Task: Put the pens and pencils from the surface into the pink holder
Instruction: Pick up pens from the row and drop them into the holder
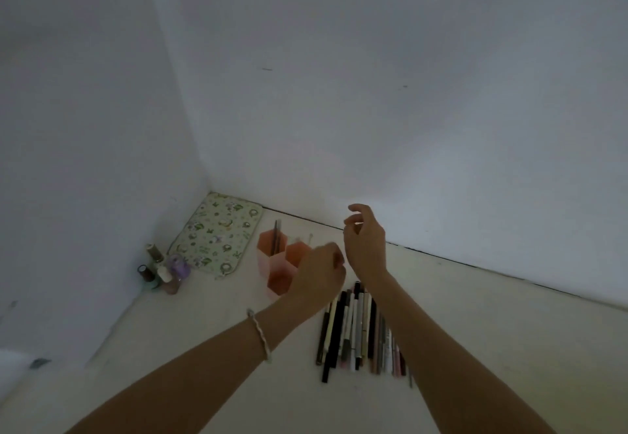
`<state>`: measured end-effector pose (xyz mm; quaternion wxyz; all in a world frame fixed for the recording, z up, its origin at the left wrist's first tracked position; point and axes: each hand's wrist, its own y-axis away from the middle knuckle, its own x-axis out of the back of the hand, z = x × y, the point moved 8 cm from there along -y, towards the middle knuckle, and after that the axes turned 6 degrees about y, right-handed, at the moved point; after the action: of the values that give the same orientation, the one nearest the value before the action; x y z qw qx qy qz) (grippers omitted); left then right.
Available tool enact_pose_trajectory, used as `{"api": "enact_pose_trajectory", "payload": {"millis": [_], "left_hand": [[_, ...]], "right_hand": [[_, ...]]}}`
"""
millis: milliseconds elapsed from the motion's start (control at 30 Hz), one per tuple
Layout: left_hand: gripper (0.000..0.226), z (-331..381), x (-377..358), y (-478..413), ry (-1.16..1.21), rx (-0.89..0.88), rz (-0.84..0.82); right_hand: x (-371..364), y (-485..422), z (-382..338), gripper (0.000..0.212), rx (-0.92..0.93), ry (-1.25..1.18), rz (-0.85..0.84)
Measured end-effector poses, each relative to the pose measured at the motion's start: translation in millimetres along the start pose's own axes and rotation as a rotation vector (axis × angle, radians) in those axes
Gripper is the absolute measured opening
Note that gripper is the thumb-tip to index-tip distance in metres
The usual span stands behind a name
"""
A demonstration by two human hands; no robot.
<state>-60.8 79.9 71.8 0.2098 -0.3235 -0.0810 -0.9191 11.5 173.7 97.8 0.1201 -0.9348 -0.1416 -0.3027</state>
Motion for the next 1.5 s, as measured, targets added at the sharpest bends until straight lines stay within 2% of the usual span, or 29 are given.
{"api": "enact_pose_trajectory", "payload": {"millis": [67, 133, 267, 367, 467, 567, 633, 667, 733, 800, 833, 933, 1033, 1100, 1333, 1400, 1500], "left_hand": [[0.014, -21, -47, 6, -0.157, 0.116, -0.213], [0.029, -41, -76, 15, -0.309, 0.179, -0.299], [0.042, -61, -91, 26, -0.449, 0.271, -0.245], [0.048, -65, -92, 27, -0.421, 0.314, -0.252], [0.036, -68, -86, 23, -0.361, 0.343, -0.269], [0.032, -65, -78, 19, -0.376, 0.302, -0.28], [0.035, -51, -64, 12, -0.419, 0.201, -0.222], [0.038, -40, -53, 6, -0.399, 0.138, -0.174], [0.05, -19, -28, -8, -0.187, 0.063, -0.092], [0.07, -1, 1, -21, -0.025, 0.027, -0.033], [0.077, 4, 13, -25, 0.042, 0.029, -0.004], [0.078, 7, 45, -31, 0.257, 0.033, 0.069], [0.073, 2, 67, -28, 0.276, 0.027, 0.142], [0.072, 1, 73, -25, 0.252, 0.013, 0.162], [0.071, 4, 87, -26, 0.381, -0.008, 0.22], [0.068, 1, 98, -29, 0.443, -0.028, 0.276], [0.063, -17, 130, -34, 0.498, -0.063, 0.447]], "right_hand": [[11, 3, 16, 0.031, -0.028, 0.018, -0.028], [19, 7, 32, 0.029, -0.06, 0.044, -0.058], [26, 13, 56, 0.026, -0.096, 0.082, -0.093], [24, 17, 67, 0.026, -0.116, 0.082, -0.126], [17, 20, 74, 0.027, -0.145, 0.077, -0.15], [7, 21, 76, 0.026, -0.166, 0.095, -0.182], [2, 21, 77, 0.026, -0.158, 0.133, -0.191], [-1, 21, 78, 0.026, -0.153, 0.163, -0.197], [-14, 23, 80, 0.022, -0.161, 0.272, -0.261], [-36, 29, 81, 0.016, -0.146, 0.476, -0.408], [-47, 34, 81, 0.019, -0.131, 0.581, -0.474], [-72, 46, 85, 0.031, -0.076, 0.821, -0.539], [-85, 53, 91, 0.029, -0.055, 0.977, -0.525], [-89, 55, 92, 0.028, -0.079, 0.962, -0.483], [-87, 53, 97, 0.029, -0.237, 0.662, -0.43], [-83, 45, 97, 0.031, -0.277, 0.586, -0.433], [-67, 17, 90, 0.027, -0.355, 0.377, -0.378]]}}
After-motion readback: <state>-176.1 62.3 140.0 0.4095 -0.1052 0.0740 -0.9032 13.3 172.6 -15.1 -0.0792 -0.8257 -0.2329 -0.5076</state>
